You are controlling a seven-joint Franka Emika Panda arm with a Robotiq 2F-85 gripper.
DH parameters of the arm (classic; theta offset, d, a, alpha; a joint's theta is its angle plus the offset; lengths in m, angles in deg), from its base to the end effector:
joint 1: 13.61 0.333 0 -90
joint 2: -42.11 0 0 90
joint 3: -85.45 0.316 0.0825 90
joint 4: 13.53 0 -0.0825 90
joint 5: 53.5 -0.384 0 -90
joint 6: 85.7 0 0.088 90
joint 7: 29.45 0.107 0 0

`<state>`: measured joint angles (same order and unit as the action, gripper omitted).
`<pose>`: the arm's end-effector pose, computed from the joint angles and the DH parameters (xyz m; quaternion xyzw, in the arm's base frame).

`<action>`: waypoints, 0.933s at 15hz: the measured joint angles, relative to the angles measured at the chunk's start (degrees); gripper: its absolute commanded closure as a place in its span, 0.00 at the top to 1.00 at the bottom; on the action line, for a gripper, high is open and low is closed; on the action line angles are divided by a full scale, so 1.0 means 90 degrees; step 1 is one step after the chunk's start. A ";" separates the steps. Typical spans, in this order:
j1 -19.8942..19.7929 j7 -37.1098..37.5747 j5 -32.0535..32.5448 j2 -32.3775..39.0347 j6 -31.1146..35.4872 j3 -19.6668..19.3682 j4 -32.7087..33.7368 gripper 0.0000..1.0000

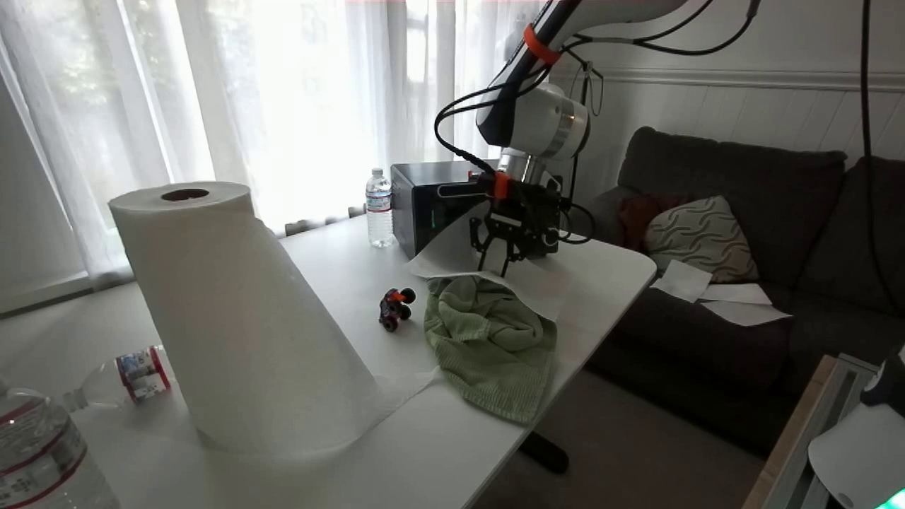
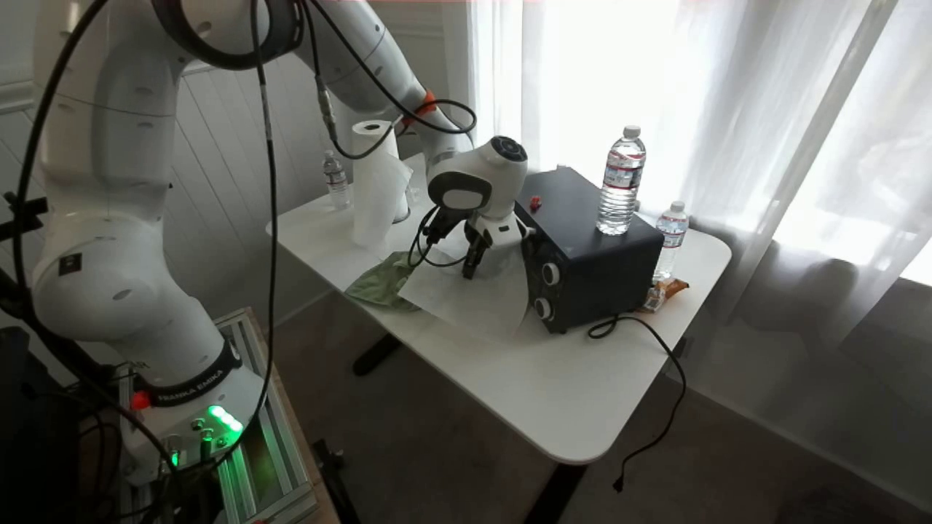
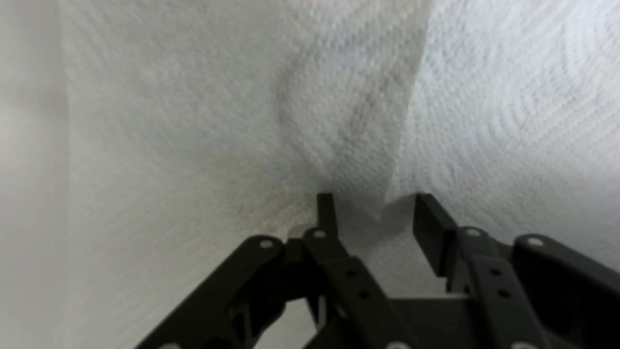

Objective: Use the paper towel in front of the microwave to wipe the microwave door

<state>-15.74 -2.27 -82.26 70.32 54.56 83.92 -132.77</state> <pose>0.5711 -0.0363 0.1761 -0.8801 0.4496 0.0870 0.1252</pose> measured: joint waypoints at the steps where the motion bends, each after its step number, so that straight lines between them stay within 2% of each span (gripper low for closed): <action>1: 0.0000 0.0015 0.0000 0.0027 0.0000 0.0000 0.0024 0.09; 2: 0.0001 0.0030 0.0000 0.0038 0.0000 0.0000 0.0035 0.03; 4: 0.0003 0.0063 0.0000 0.0036 0.0001 0.0000 0.0041 0.00; 10: 0.0062 0.0276 0.0000 -0.0170 0.0083 -0.0001 -0.0032 0.00; 14: 0.0217 0.0541 0.0009 -0.0661 0.0084 -0.0004 -0.0466 0.00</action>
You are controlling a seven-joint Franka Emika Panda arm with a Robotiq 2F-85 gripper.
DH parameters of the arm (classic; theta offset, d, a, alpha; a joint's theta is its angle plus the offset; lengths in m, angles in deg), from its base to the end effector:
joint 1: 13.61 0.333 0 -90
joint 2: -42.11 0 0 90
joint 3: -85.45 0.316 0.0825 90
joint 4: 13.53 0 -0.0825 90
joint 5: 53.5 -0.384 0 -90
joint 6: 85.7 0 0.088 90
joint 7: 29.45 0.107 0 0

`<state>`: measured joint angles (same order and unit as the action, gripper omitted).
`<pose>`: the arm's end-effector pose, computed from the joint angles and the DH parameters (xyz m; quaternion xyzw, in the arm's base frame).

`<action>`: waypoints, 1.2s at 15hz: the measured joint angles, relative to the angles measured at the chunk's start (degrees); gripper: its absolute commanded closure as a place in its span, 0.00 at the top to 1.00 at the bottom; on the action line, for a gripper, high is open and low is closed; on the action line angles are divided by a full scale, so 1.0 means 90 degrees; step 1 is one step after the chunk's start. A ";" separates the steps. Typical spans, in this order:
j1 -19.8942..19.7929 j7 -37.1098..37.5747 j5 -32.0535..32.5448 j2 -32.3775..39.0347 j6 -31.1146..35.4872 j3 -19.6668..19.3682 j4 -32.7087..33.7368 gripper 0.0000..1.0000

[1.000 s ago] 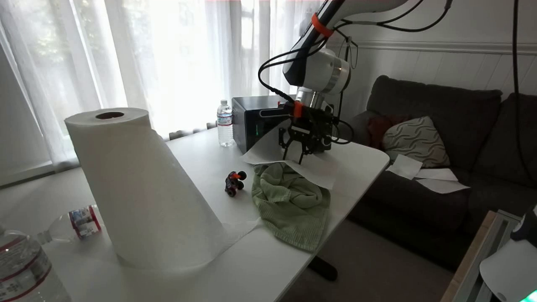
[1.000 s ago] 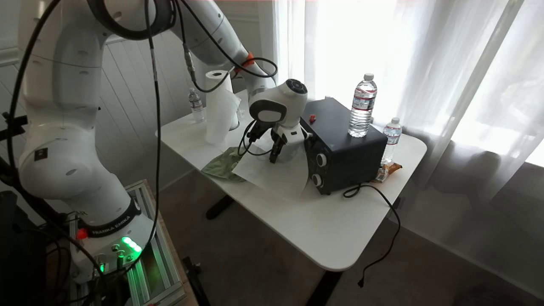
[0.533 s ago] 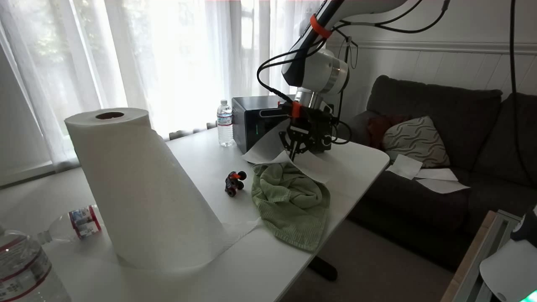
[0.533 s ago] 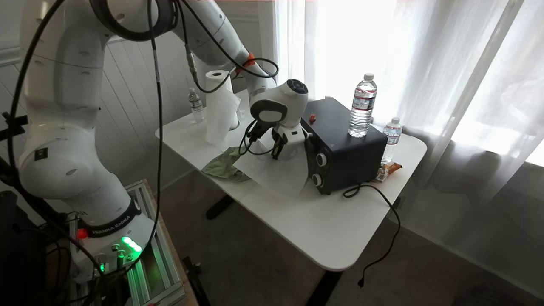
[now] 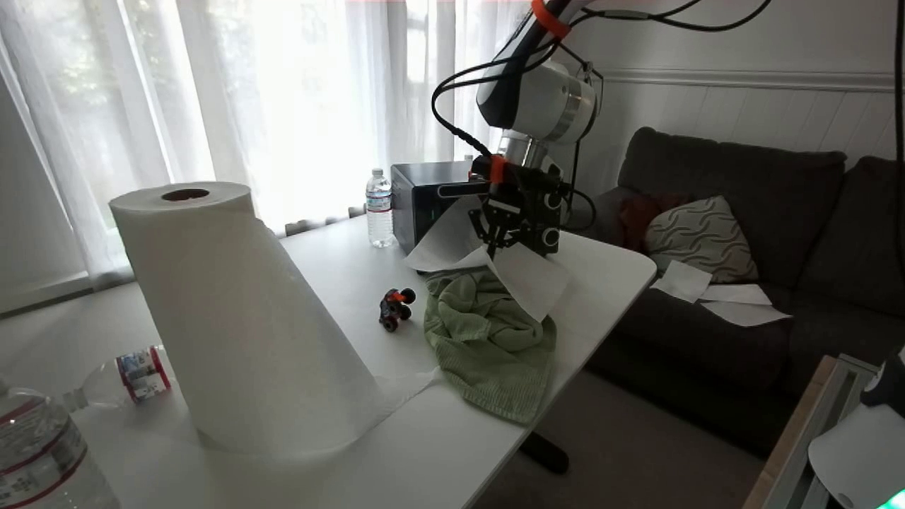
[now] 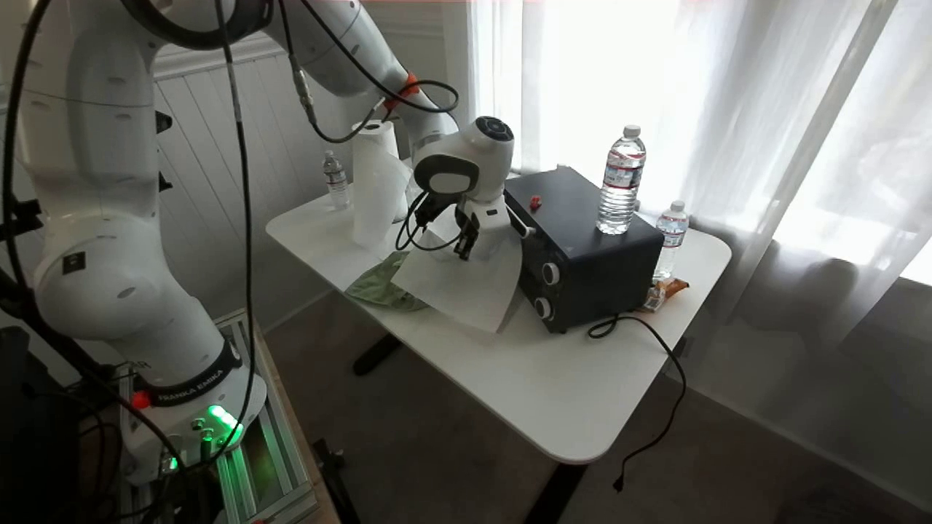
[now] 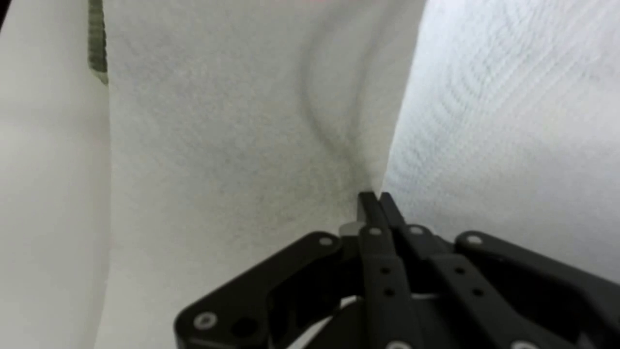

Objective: Use the paper towel in front of the microwave to wipe the microwave door

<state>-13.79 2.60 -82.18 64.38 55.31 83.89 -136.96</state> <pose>0.5592 -0.0176 0.2096 -0.8696 0.4710 0.0747 0.1277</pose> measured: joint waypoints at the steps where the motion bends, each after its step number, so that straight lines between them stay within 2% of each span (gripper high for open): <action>1: 0.0050 0.0044 0.0006 -0.0162 0.0036 0.0000 -0.0159 0.00; 5: 0.0208 0.0238 0.0089 -0.0857 0.0515 -0.0010 -0.0939 0.00; 10: 0.0215 0.0282 0.0522 -0.1545 0.1885 -0.0099 -0.2015 0.00; 14: 0.0237 0.0478 0.1630 -0.1595 0.3307 -0.0438 -0.2585 0.00; 16: 0.0492 0.0968 0.2645 -0.1453 0.3959 -0.0945 -0.2703 0.01; 18: 0.0532 0.1023 0.2719 -0.1368 0.4019 -0.1030 -0.2701 0.01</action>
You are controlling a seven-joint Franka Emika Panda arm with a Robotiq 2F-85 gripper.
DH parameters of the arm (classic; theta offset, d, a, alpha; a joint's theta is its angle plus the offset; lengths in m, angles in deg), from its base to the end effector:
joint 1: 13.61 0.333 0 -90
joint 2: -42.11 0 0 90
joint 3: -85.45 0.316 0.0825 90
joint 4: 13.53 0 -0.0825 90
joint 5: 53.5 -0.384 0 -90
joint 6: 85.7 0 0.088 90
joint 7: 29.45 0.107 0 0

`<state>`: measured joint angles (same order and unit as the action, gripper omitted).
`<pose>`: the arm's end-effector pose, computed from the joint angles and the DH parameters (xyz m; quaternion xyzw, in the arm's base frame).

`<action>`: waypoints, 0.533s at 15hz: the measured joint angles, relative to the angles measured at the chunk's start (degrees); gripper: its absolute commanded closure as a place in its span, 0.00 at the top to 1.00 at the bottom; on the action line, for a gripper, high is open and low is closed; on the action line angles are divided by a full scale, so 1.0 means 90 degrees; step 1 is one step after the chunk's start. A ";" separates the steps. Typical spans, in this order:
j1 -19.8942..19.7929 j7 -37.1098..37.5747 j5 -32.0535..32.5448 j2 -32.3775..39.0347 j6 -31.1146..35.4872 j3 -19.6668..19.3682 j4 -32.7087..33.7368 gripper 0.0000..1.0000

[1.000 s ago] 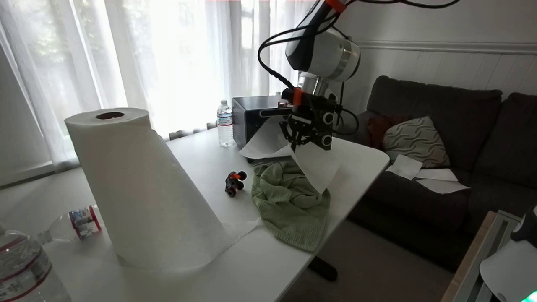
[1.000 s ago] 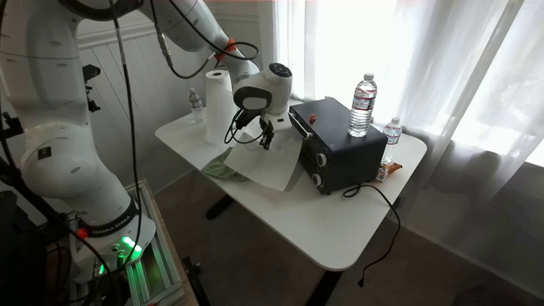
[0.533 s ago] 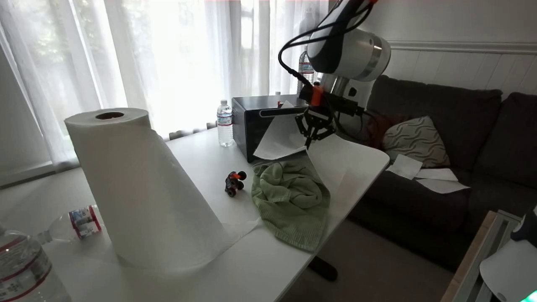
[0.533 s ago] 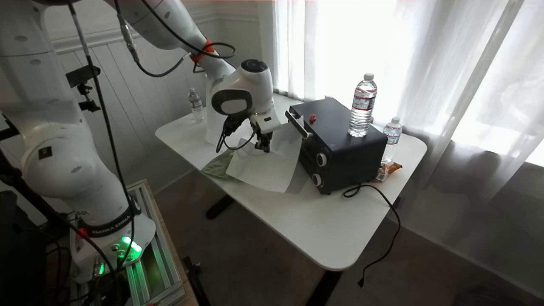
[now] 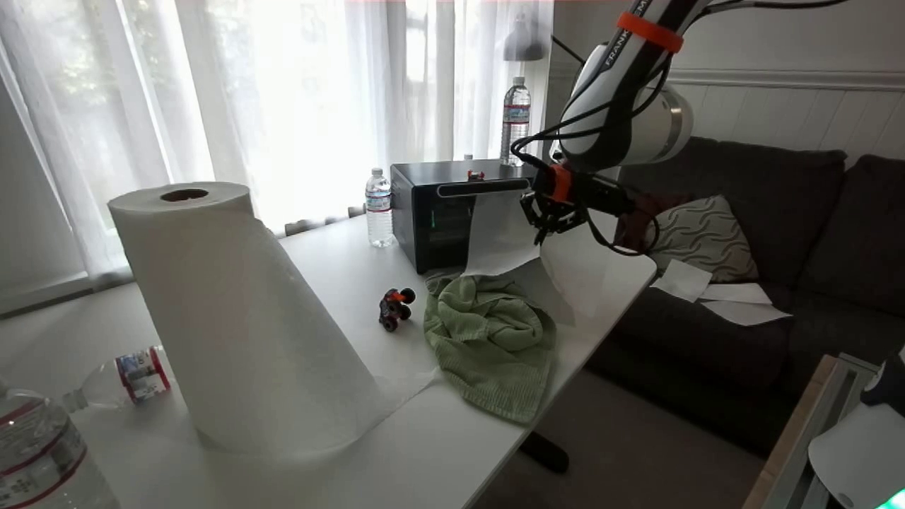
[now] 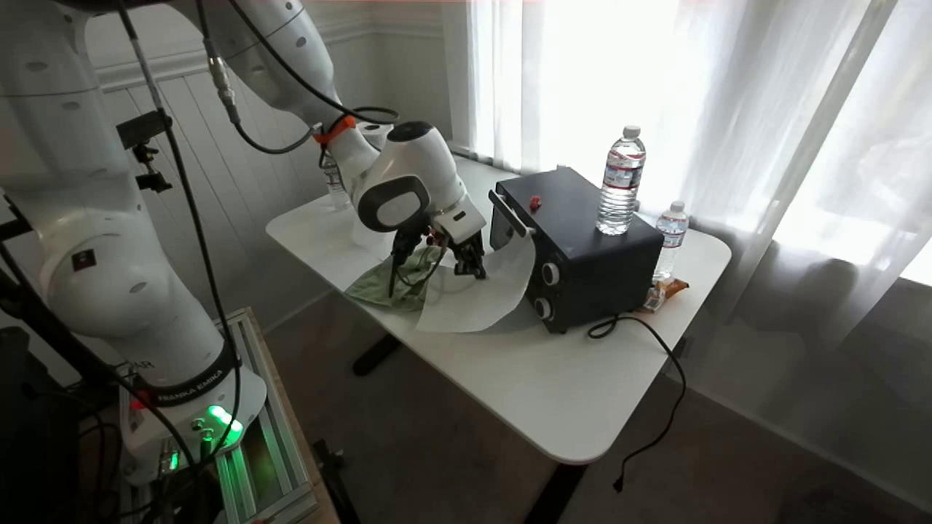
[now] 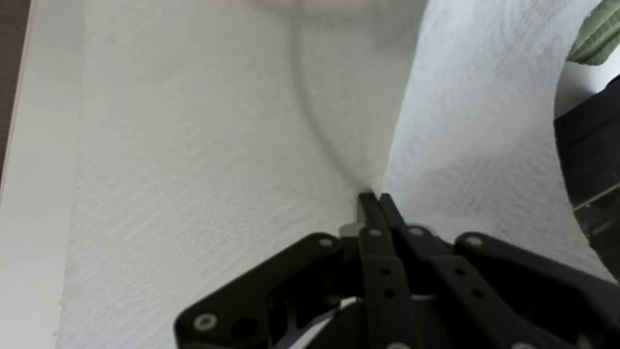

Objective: Use the paper towel in front of the microwave to wipe the microwave door

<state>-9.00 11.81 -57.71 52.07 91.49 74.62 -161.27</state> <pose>0.4731 -0.0595 0.2361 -0.8886 0.4254 -0.1656 0.0442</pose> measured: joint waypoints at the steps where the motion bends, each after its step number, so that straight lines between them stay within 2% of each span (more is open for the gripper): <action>1: -0.0001 -0.0002 -0.0002 0.0001 0.0000 0.0017 0.0002 0.01; 6: 0.0015 -0.0004 0.0031 0.0013 0.0002 0.0019 0.0018 0.00; 8: 0.0184 -0.0010 0.0325 0.0097 0.0054 -0.0169 0.0085 0.00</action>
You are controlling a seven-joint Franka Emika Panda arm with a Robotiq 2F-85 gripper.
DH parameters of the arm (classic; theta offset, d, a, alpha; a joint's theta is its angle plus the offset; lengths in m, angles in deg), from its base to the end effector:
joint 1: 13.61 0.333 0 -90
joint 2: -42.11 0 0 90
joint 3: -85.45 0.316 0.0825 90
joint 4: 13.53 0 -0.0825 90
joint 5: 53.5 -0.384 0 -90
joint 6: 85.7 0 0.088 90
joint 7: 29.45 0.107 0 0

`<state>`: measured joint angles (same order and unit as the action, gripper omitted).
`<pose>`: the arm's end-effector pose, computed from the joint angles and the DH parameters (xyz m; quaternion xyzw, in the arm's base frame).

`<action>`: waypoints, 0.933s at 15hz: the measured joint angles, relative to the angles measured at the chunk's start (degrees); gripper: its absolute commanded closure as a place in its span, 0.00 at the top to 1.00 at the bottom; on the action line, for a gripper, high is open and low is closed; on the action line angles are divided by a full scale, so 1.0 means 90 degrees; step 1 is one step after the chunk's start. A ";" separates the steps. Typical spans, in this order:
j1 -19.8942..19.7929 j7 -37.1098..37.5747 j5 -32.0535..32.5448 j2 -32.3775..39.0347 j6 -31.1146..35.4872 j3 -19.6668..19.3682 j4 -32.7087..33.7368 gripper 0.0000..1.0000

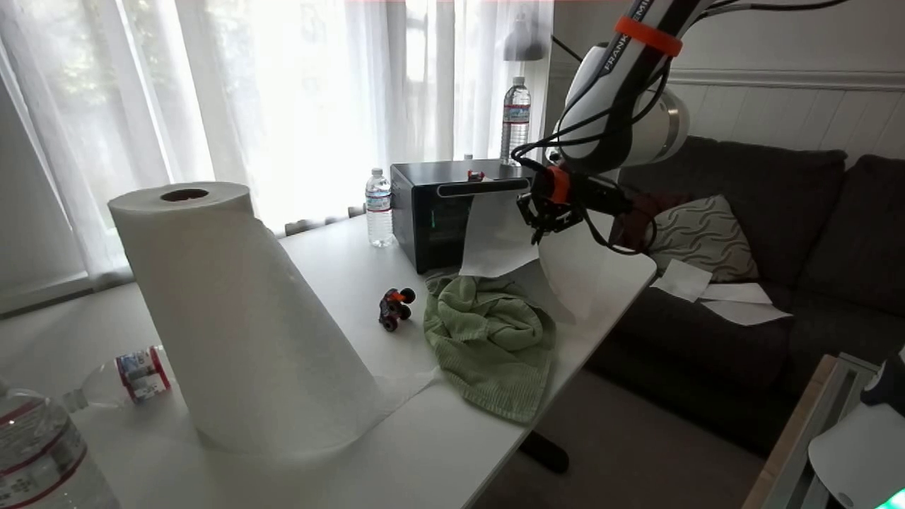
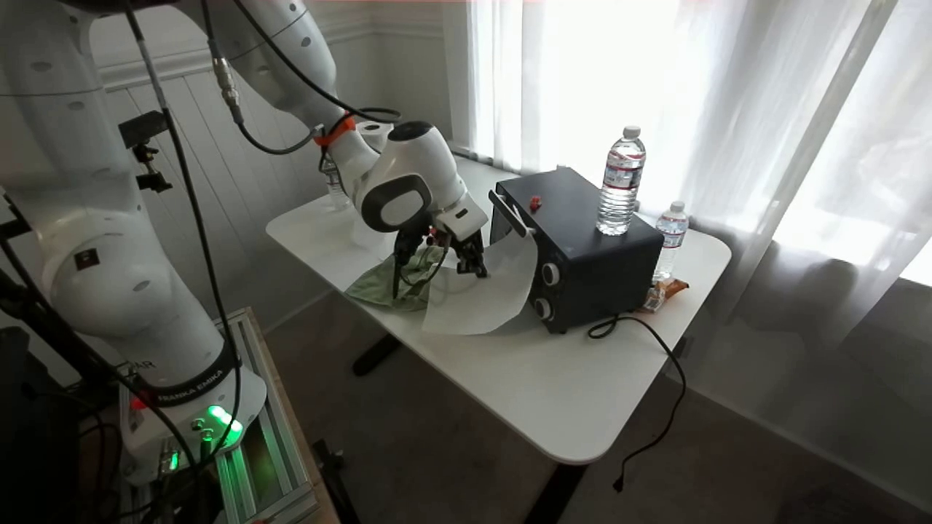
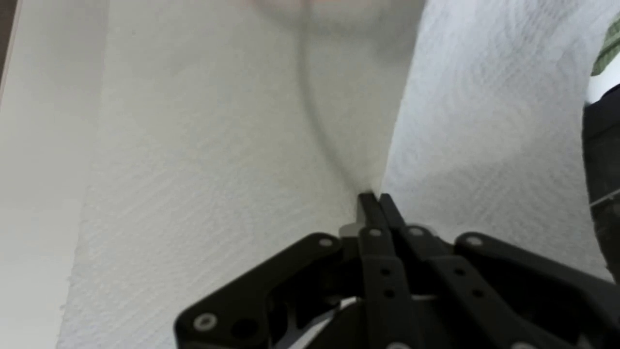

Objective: Use the paper towel in front of the microwave to wipe the microwave door

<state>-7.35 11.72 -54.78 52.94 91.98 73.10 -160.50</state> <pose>0.4783 -0.0551 0.2350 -0.8996 0.3997 -0.1719 0.0364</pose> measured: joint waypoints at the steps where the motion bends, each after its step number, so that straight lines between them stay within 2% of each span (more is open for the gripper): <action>1: 0.0159 0.0008 0.0213 0.0078 0.0029 -0.0159 0.0064 0.00; 3: 0.0605 0.0036 0.0658 0.0306 0.0152 -0.0592 0.0237 0.00; 6: 0.1507 0.0052 0.1085 0.0749 0.0401 -0.1438 0.0550 0.00; 10: 0.2651 0.0052 0.1123 0.1312 0.0808 -0.2444 0.0881 0.00; 14: 0.3444 0.0056 0.1095 0.1741 0.0999 -0.3077 0.1064 0.00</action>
<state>23.65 12.22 -44.93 68.61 100.97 45.40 -150.93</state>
